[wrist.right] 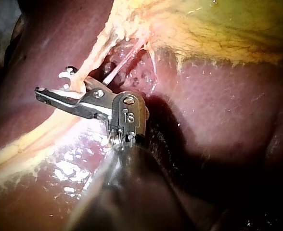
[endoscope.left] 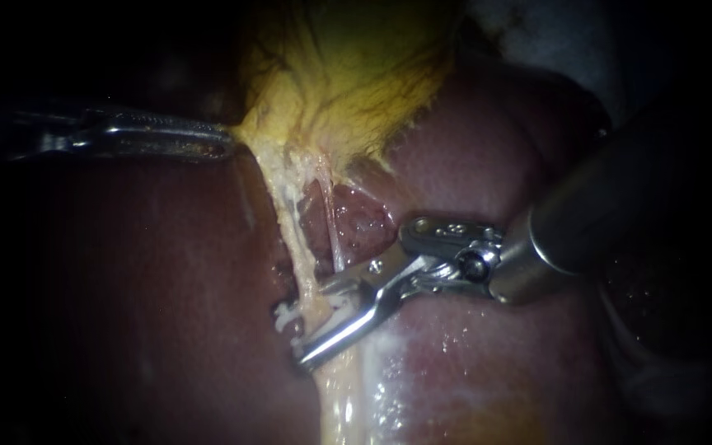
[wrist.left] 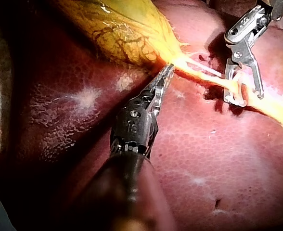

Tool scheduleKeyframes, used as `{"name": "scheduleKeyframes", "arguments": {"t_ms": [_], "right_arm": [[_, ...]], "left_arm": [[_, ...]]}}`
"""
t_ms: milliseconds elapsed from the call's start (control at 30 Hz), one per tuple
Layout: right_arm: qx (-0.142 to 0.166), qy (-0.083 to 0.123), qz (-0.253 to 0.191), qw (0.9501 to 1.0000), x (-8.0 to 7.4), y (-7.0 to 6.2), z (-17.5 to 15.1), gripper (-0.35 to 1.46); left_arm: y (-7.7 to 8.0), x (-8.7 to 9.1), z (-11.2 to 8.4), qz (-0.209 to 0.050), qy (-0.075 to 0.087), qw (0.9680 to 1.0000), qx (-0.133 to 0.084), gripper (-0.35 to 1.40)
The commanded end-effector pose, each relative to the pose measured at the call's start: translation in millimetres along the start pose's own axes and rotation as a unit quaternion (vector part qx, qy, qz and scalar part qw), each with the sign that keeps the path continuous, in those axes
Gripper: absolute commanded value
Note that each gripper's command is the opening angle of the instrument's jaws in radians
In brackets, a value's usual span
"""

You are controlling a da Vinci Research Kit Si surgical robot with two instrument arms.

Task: Clipping second clip left tube

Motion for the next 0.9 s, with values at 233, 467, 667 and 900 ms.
{"name": "scheduleKeyframes", "arguments": {"t_ms": [233, 467, 667, 900], "right_arm": [[0.006, -0.003, 0.004, 1.0000, 0.3, -0.9, 0.3, 0.45], [0.006, -0.003, 0.016, 0.9998, 0.6, -0.7, 0.1, 0.11], [0.007, -0.003, 0.017, 0.9998, 0.9, -0.7, 0.1, -0.10], [0.005, -0.006, 0.037, 0.9993, 1.0, -0.1, 0.1, -0.35]], "left_arm": [[0.0, 0.0, 0.0, 0.000, 0.000, 1.0000, 0.000, -0.35], [0.0, 0.0, 0.0, 0.000, 0.000, 1.0000, 0.000, -0.35], [0.0, 0.0, 0.0, 0.000, 0.000, 1.0000, 0.000, -0.35], [0.0, 0.0, 0.0, 0.000, 0.000, 1.0000, 0.000, -0.35]]}}
